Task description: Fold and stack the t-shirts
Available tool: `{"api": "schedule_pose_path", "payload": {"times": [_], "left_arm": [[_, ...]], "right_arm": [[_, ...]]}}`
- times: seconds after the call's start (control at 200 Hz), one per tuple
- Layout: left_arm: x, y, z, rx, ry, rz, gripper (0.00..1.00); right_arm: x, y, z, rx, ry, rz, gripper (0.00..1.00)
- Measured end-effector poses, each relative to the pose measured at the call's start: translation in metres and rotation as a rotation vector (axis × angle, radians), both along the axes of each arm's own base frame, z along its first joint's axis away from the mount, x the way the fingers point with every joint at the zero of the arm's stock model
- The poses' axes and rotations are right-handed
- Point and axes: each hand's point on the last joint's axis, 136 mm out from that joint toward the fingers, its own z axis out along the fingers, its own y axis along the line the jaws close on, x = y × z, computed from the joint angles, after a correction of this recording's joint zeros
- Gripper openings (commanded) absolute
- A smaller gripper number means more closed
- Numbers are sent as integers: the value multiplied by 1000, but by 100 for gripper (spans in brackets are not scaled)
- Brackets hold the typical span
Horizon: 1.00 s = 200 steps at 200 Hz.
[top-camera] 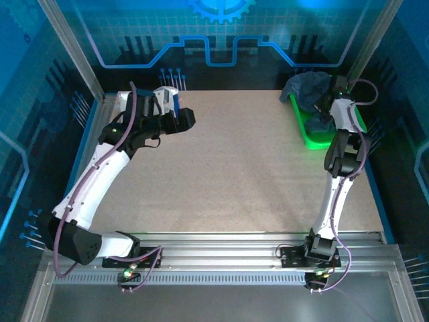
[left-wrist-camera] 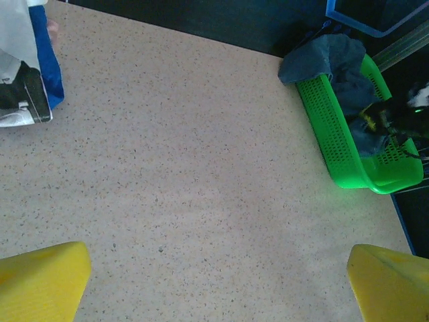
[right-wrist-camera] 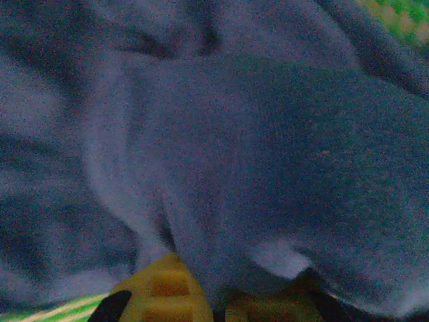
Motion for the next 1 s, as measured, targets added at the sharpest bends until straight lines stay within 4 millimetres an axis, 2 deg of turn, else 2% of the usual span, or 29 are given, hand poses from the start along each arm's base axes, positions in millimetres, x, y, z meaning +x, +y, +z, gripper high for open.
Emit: {"api": "schedule_pose_path", "payload": {"times": [0.07,0.085,0.095,0.105,0.11,0.145,0.16,0.165,0.205,0.21,0.265,0.28,0.29,0.305,0.325,0.365,0.38,0.505,0.665,0.74,0.795,0.85,0.91,0.995,1.0], "left_arm": [[4,3,3,-5,-17,8,99],[5,3,4,-7,-22,11,99],[6,3,4,-7,-24,12,99],[7,4,5,-7,-26,13,99],[7,4,5,-7,-27,14,99],[11,5,6,-8,-38,17,99],[12,6,6,-9,-40,19,99],[12,6,6,-9,-40,19,99],[16,7,6,-7,-47,21,99],[16,7,6,-7,-48,22,99],[22,10,3,1,-49,27,99],[23,10,3,2,-49,29,99],[25,11,2,2,-49,31,99],[26,12,2,3,-49,32,99],[28,14,1,5,-48,37,99],[32,17,1,5,-49,46,99],[33,19,2,6,-51,49,99],[44,37,15,-2,-88,94,99],[52,64,31,-6,-132,156,99],[52,73,33,-5,-137,178,99],[50,79,36,-4,-144,194,99],[46,85,41,-1,-155,209,99],[39,90,45,8,-166,224,99],[29,94,51,24,-184,238,99],[29,94,51,24,-184,238,99]], "right_arm": [[11,21,65,6,-173,43,0],[13,27,86,8,-223,54,0],[13,28,90,8,-234,57,0],[14,33,105,9,-272,67,0],[14,33,105,9,-272,67,0],[15,48,148,20,-385,96,0],[14,55,170,25,-440,111,0],[14,55,170,25,-440,111,0],[9,71,216,39,-556,146,0],[9,71,216,39,-556,146,0],[-4,93,279,66,-713,191,0],[-6,97,288,70,-735,200,0],[-11,104,304,80,-775,215,0],[-13,106,311,88,-795,220,0],[-21,117,334,102,-855,248,0],[-31,129,361,128,-924,280,0],[-38,137,378,141,-968,301,0],[-69,188,448,241,-1136,436,0],[-109,258,502,349,-1212,629,0],[-128,287,512,389,-1207,709,0],[-139,307,511,417,-1179,762,0],[-145,325,498,446,-1118,803,0],[-151,349,473,476,-1023,850,0],[-157,380,413,519,-829,890,0],[-158,383,404,525,-803,893,2]]}}
